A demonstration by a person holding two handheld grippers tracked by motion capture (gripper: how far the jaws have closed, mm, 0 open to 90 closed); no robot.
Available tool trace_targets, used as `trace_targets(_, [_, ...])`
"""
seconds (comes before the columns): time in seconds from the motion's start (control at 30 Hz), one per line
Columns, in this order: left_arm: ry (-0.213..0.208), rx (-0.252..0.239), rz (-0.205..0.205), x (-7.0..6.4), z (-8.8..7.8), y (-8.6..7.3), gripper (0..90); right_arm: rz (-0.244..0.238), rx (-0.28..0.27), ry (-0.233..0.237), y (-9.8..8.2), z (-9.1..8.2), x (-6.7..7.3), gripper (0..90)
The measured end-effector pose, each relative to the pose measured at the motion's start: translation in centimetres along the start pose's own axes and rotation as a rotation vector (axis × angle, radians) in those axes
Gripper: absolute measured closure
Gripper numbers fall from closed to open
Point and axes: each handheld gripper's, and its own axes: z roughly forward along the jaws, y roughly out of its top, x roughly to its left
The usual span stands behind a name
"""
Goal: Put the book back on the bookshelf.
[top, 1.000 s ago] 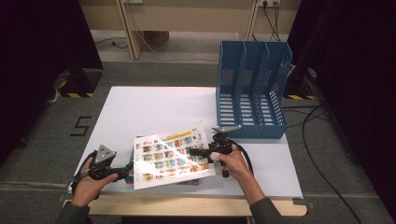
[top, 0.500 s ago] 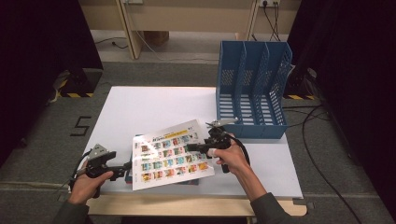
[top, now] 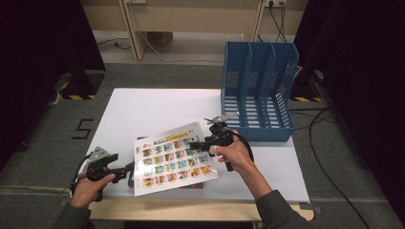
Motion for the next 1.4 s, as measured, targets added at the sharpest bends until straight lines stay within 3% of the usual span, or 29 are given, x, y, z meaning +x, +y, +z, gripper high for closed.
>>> trace_targets(0.1, [0.018, 0.003, 0.010, -0.4, -0.1, 0.0, 20.2, 0.015, 0.031, -0.033, -0.4, 0.4, -0.5, 68.7])
trace_targets(0.2, [0.029, 0.000, 0.026, -0.8, -0.1, 0.1, 24.4, 0.032, 0.037, -0.037, -0.7, 0.6, -0.8, 67.9])
trace_targets(0.27, [0.040, -0.003, 0.042, -1.3, -0.1, 0.2, 25.5, 0.056, 0.045, -0.043, -1.2, 0.7, -1.3, 66.7])
trace_targets(0.3, [0.051, -0.004, 0.055, -1.7, 0.0, 0.2, 25.8, 0.081, 0.052, -0.068, -1.9, 0.7, -1.6, 62.6])
trace_targets(0.4, [0.050, 0.001, 0.068, -2.1, 0.1, 0.3, 25.8, 0.089, 0.052, -0.074, -2.4, 0.4, -2.0, 61.4])
trace_targets(0.47, [0.068, 0.001, 0.085, -2.7, 0.3, 0.4, 25.9, 0.140, 0.054, -0.070, -3.2, -0.2, -2.5, 59.8])
trace_targets(0.7, [0.086, 0.013, 0.120, -3.5, 0.5, 0.5, 25.8, 0.199, 0.055, -0.068, -4.6, -0.8, -2.9, 55.5])
trace_targets(0.87, [0.090, 0.014, 0.133, -4.0, 0.6, 0.6, 30.2, 0.175, 0.047, -0.090, -4.9, -1.4, -2.5, 58.3])
trace_targets(1.0, [0.080, 0.017, 0.150, -4.6, 1.0, 0.8, 32.5, 0.131, 0.036, -0.100, -4.8, -2.1, -2.3, 66.0])
trace_targets(1.03, [0.070, 0.017, 0.145, -4.7, 1.2, 0.9, 31.5, 0.105, 0.028, -0.115, -4.6, -2.6, -2.2, 69.1])
trace_targets(1.2, [0.072, 0.020, 0.163, -5.0, 1.5, 1.1, 25.6, 0.092, -0.002, -0.101, -3.8, -3.3, -2.3, 72.8])
trace_targets(1.4, [0.054, 0.022, 0.138, -4.5, 1.4, 1.1, 20.6, 0.065, -0.014, -0.087, -2.1, -3.6, -2.1, 73.3])
